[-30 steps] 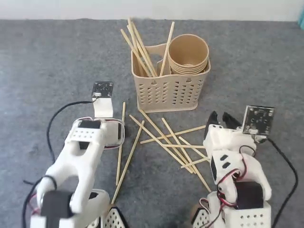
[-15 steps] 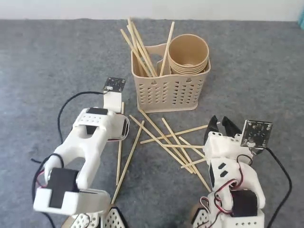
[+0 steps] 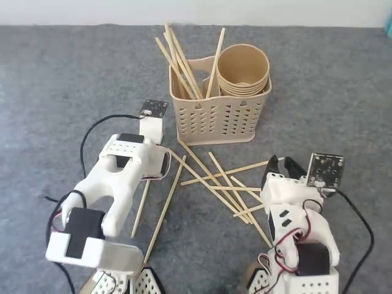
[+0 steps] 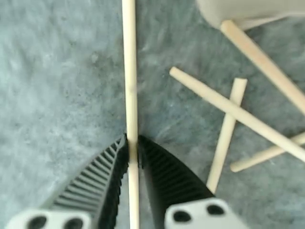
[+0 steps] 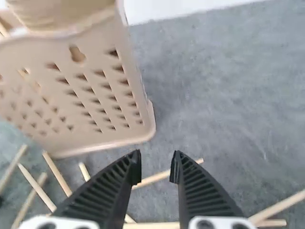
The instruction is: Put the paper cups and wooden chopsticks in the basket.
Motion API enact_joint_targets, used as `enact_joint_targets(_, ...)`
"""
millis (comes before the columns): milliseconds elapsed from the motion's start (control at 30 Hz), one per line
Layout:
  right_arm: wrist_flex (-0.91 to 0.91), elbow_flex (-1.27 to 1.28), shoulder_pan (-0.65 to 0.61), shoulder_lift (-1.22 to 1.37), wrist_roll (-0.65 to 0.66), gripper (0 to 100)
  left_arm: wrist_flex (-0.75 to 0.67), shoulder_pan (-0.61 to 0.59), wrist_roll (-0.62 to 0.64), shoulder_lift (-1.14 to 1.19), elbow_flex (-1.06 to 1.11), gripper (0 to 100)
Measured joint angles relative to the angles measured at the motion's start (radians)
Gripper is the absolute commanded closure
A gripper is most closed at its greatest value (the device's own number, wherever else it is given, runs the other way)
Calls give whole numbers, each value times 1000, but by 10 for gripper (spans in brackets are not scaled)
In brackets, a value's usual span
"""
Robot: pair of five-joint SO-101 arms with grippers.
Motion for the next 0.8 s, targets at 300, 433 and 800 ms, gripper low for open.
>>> enact_joint_targets(300,-114,112,8,2,0,890,126,-146,3,-169,-63,988)
enact_joint_targets(433,-124,115,5,2,0,890,157,-155,3,-405,-63,988)
enact_joint_targets(800,-120,141,-12,0,68,890,106,-132,34,-895,-63,988)
